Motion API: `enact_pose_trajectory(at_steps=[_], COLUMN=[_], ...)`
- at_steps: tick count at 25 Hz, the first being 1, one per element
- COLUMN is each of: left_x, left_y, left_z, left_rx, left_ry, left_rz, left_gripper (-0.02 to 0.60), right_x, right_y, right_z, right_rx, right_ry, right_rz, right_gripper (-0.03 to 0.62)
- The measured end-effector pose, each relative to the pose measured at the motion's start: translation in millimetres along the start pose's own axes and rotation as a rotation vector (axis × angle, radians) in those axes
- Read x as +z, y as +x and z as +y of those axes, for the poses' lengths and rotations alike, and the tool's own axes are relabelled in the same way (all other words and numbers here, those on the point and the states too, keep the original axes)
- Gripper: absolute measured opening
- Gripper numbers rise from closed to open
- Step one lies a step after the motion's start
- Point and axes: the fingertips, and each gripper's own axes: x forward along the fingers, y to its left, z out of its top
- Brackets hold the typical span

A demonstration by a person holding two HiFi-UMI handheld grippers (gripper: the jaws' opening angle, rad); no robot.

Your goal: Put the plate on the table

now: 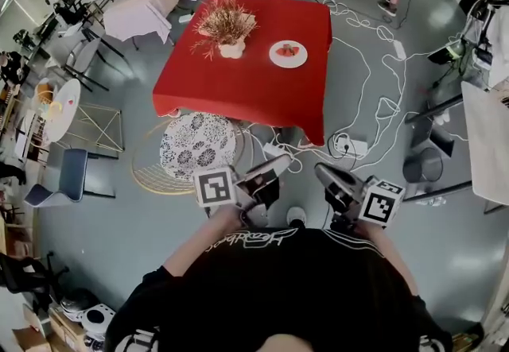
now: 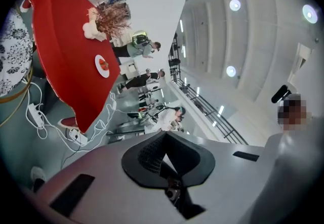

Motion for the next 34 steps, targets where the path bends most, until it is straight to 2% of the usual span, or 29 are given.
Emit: enact_pose_trajectory(at_steps=[3,10,13,19,24,34], left_x=[-10,-35,-39,-42,-45,-35], left_y=[-24,-77,-89,-107,-124,-142], left_z=[-9,-29,-39,-40,-39,-41], left_rx=[-0.014,-0.057,-0.067,-0.073,-0.079,-0.078], left_ry=[-0.025,-0.010,-0.003,0.010,0.003,0.006], left_rz=[0.009,0.026,0.036,0.040,0.038,0.023], left_gripper=[0.008,0.008,0.008,0.007,0.007,0.008], right_x=[-21,-68,-75,-93,-101,-102], right_y=[-3,-2,-4,-3,6,24], right_z=[20,70,87,93,104,118], right_rx=[-0.020,-0.013,-0.007,-0.019,-0.018,-0.009], right_ry=[0.019,-0.036,-0.044,-0.015,-0.061,-0.079], right_rz=[-0.015,-0.048,-0.065,-0.085,-0.077,-0.062], right_gripper=[0.008,0.008,0.008,0.008,0.008,0.008])
